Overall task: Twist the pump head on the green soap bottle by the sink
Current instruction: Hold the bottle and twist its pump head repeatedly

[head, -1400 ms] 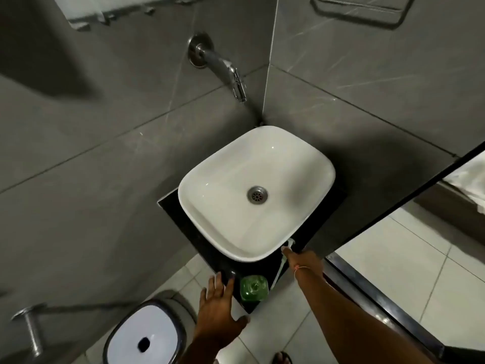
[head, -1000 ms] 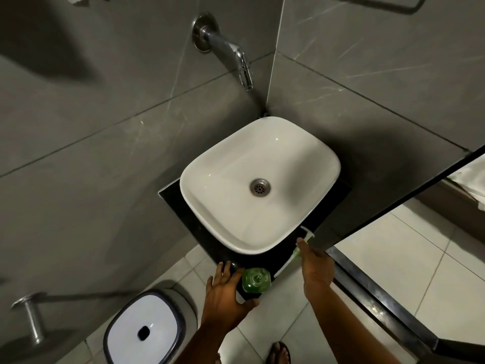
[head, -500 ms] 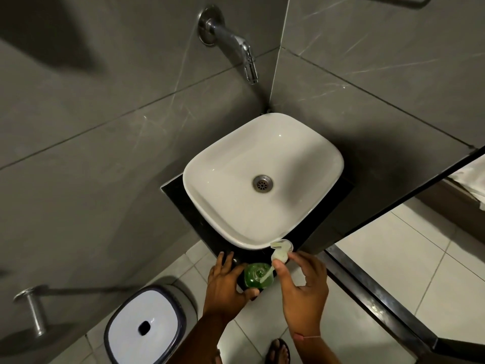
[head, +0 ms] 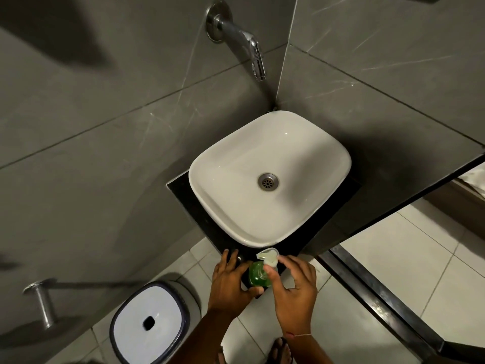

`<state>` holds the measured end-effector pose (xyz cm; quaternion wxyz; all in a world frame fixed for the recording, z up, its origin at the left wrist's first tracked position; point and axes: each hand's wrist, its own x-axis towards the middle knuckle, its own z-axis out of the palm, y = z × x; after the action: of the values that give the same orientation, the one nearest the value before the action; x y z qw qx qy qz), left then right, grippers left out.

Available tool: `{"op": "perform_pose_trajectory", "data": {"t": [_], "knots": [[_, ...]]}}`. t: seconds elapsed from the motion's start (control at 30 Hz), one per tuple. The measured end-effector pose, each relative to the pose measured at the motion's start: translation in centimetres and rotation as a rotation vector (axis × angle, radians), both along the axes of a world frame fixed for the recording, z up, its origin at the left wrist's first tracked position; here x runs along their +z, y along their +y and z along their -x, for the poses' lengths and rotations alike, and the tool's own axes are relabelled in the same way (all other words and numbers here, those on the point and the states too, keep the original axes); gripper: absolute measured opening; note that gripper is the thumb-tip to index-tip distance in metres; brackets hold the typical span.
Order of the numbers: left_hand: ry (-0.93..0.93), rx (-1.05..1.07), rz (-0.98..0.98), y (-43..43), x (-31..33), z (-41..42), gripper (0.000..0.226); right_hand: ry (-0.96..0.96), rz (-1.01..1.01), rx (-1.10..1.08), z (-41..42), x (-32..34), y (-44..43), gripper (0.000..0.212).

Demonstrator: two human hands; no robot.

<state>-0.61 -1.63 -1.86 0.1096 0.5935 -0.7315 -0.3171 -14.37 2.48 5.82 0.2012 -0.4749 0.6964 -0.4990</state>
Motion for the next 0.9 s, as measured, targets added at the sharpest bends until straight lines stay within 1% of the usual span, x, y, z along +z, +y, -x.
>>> {"op": "perform_pose_trajectory", "data": {"t": [0.07,0.2,0.37,0.5,0.6,0.73,0.8,0.9], "knots": [[0.001,-0.001,0.004,0.0,0.0,-0.1,0.066,0.01,-0.052,0.012,0.2,-1.0,0.6,0.044],[-0.007,-0.005,0.005,0.1,0.0,-0.1,0.07,0.098,-0.15,0.071,0.9,-2.3,1.4,0.042],[-0.015,-0.005,0.017,0.1,0.1,0.0,0.07,0.14,-0.208,0.148,1.4,-2.3,1.1,0.053],[-0.003,0.001,0.012,0.1,0.1,0.0,0.07,0.21,-0.172,0.165,1.5,-2.6,0.3,0.041],[-0.015,-0.008,0.017,-0.1,0.1,0.0,0.07,0.218,-0.173,0.175,1.6,-2.4,0.0,0.037],[-0.042,-0.035,0.031,-0.3,0.2,-0.1,0.069,0.282,-0.2,0.291,2.3,-2.2,-0.5,0.031],[-0.063,-0.051,0.038,-0.3,0.2,-0.1,0.07,0.334,-0.232,0.349,2.7,-2.1,-0.7,0.035],[-0.096,-0.065,0.049,-0.4,0.1,-0.1,0.07,0.335,-0.262,0.382,2.8,-1.9,-0.8,0.042]]}}
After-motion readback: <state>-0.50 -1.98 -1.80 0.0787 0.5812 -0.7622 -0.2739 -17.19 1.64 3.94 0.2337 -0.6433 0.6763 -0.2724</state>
